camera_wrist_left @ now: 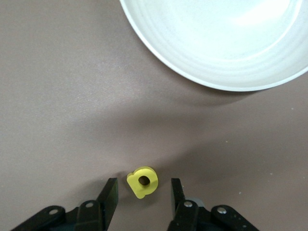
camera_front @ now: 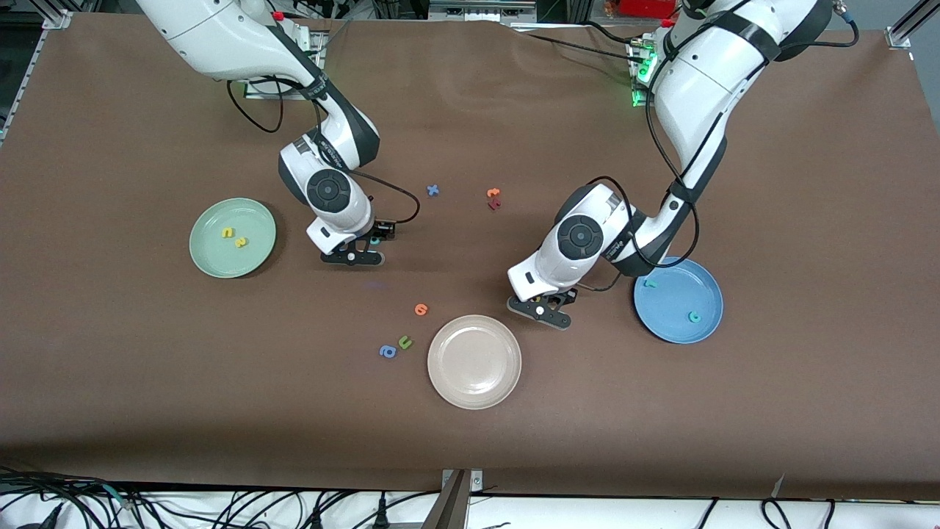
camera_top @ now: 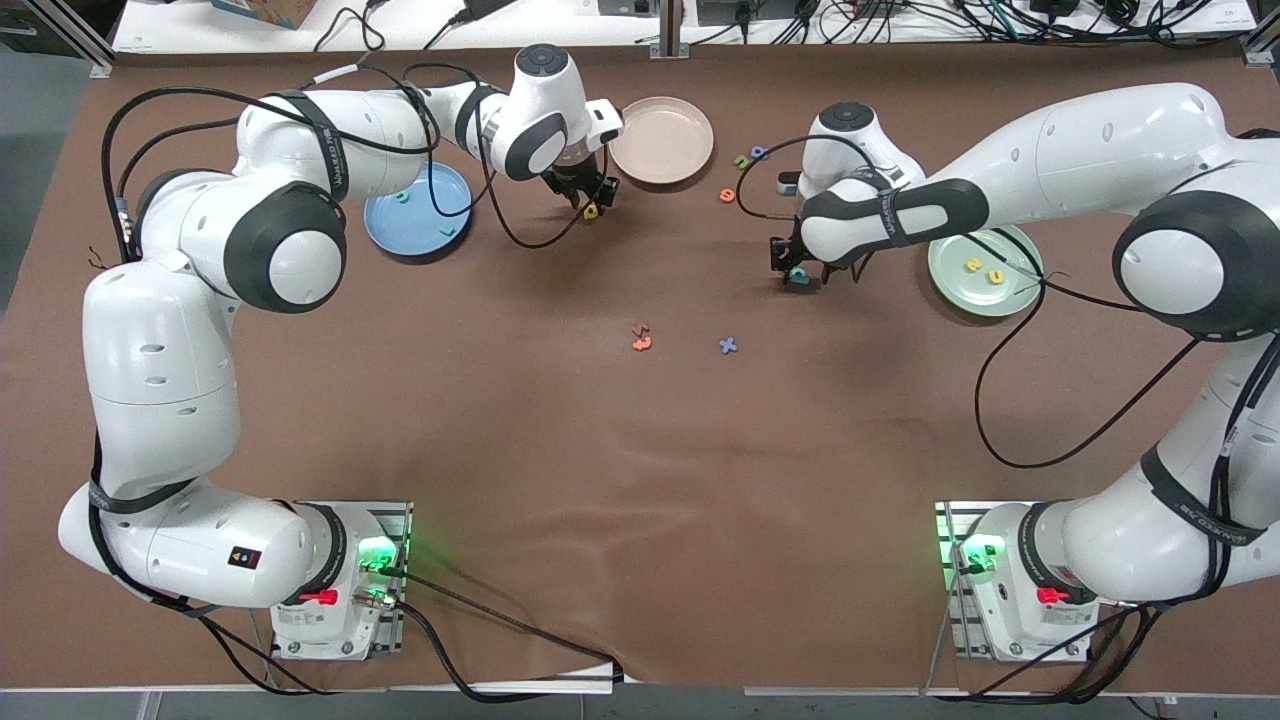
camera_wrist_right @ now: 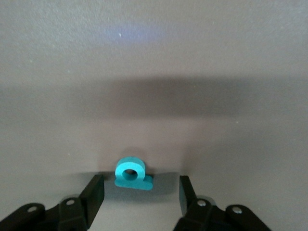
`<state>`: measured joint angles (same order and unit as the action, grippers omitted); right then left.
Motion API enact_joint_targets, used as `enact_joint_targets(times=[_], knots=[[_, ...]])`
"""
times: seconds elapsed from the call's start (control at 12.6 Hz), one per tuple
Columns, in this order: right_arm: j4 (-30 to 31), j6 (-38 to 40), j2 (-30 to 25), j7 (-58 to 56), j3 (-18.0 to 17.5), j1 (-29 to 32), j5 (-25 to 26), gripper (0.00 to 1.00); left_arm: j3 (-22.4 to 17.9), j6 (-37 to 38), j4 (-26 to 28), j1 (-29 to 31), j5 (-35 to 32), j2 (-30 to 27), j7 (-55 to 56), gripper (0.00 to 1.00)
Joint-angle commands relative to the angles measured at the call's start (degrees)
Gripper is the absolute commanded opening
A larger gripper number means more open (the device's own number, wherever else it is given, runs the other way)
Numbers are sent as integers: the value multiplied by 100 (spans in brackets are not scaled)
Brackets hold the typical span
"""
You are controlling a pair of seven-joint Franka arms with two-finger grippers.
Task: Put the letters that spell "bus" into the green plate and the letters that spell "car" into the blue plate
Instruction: 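Grasp the teal a with the right gripper while the left gripper grasps the D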
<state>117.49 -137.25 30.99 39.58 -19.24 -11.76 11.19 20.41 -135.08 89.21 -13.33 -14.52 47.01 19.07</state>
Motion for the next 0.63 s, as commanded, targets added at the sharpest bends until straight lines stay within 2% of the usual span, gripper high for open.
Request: enact_joint_targets(times=[0.0,0.24,0.55], knots=[[90,-179,-14,-55,-36,8,85,70,-63,35,-220,-74,133,159,35,52],[90,-206,-14,-64,-36,7,85,53,-63,35,-220,-83,116,220,53,51],[90,-224,-14,-169,-36,7,94,51,-63,26,-220,-74,116,220,35,47]])
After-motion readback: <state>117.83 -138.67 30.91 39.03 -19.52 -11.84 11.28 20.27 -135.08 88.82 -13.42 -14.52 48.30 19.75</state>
